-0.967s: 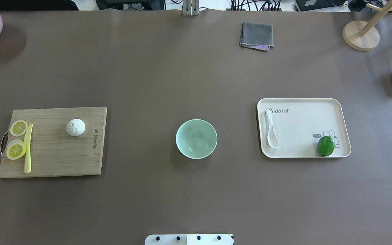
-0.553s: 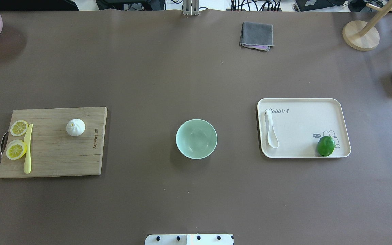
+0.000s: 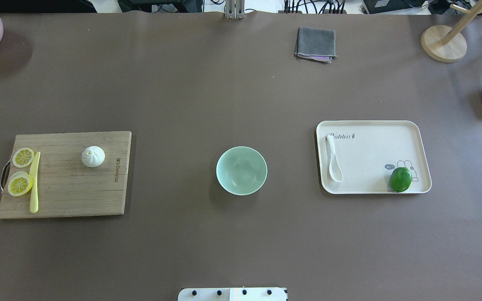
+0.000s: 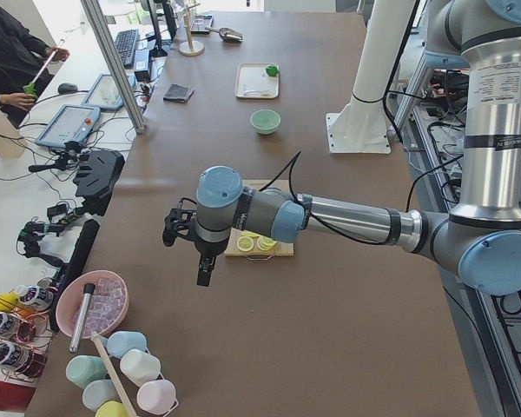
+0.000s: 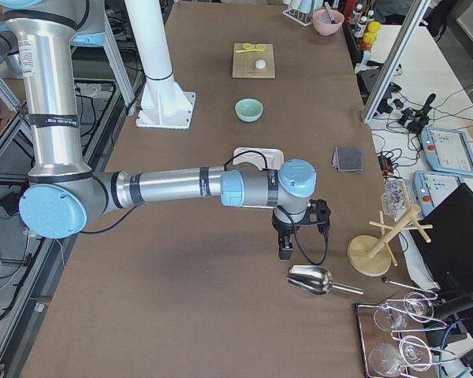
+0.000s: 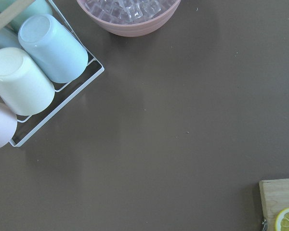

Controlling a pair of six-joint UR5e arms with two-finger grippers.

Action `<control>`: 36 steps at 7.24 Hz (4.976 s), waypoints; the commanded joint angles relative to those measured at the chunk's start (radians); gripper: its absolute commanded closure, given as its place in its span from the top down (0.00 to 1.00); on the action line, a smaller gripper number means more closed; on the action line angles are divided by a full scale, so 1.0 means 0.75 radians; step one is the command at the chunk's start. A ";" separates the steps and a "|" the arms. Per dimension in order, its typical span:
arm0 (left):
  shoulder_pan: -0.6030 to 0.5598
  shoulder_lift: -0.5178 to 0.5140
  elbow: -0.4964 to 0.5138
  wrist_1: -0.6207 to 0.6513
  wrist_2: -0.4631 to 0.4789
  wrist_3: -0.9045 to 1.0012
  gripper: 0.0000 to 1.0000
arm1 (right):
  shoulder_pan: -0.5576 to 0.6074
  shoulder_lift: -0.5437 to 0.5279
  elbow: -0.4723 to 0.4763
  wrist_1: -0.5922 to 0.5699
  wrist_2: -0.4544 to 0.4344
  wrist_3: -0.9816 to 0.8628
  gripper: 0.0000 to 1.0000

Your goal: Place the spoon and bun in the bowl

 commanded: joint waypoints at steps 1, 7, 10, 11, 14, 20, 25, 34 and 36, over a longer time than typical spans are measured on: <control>0.038 -0.102 -0.029 -0.005 -0.081 0.004 0.98 | -0.063 0.041 0.062 -0.001 0.006 0.002 1.00; 0.260 -0.246 0.065 -0.127 -0.108 0.002 0.98 | -0.497 0.249 0.241 0.119 -0.085 0.668 1.00; 0.265 -0.209 0.057 -0.188 -0.071 -0.034 0.98 | -0.695 0.286 0.222 0.202 -0.146 0.735 1.00; 0.265 -0.181 0.061 -0.298 -0.071 -0.103 0.98 | -0.780 0.286 0.222 0.244 -0.205 0.900 1.00; 0.267 -0.158 0.063 -0.391 -0.071 -0.176 0.98 | -0.975 0.323 0.084 0.474 -0.324 1.199 1.00; 0.267 -0.156 0.069 -0.389 -0.080 -0.176 0.98 | -1.100 0.391 -0.038 0.506 -0.395 1.360 0.64; 0.267 -0.158 0.069 -0.375 -0.080 -0.174 0.98 | -1.135 0.393 -0.062 0.496 -0.404 1.360 0.50; 0.391 -0.241 0.016 -0.381 -0.067 -0.397 0.98 | -0.986 0.568 0.134 0.177 -0.299 1.362 0.00; 0.567 -0.246 -0.024 -0.385 -0.002 -0.411 0.98 | -1.020 0.642 0.140 0.162 -0.307 1.404 0.00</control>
